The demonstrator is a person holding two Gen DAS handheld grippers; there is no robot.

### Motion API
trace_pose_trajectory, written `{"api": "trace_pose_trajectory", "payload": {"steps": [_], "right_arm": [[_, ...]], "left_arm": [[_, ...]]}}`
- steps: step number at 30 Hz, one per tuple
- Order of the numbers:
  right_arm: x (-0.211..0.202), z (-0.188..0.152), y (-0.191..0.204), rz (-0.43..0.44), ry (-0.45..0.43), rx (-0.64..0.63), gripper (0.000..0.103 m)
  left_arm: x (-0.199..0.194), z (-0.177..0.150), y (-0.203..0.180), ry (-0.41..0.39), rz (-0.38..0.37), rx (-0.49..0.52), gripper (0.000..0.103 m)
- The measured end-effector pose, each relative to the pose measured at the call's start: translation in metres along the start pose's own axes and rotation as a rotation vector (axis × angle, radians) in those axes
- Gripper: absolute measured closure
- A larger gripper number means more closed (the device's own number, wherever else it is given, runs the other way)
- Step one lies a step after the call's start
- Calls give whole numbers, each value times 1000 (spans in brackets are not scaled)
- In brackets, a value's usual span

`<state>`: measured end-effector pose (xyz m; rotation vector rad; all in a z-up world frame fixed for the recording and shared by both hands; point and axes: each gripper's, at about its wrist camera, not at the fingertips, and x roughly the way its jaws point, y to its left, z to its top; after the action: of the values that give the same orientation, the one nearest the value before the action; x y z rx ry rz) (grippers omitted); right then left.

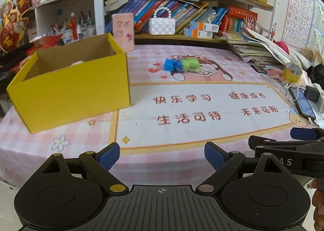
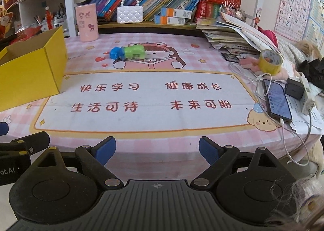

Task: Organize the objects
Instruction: 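Withdraw both grippers from the box back toward the green-and-blue toy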

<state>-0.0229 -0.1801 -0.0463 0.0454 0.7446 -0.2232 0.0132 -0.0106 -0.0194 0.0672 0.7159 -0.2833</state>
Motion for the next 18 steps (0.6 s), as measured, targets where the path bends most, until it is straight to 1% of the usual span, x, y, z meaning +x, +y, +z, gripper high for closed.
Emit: {"api": "trace_pose_trajectory", "payload": {"steps": [10,18], "right_arm": [[31,33,-9,82,-17,-34,14],[65,66,-18,136,-25,-64,14]], "left_arm": [[25,29,-10,-36,36,-3,10],[50,49,-19,-35,72,-32,10]]}}
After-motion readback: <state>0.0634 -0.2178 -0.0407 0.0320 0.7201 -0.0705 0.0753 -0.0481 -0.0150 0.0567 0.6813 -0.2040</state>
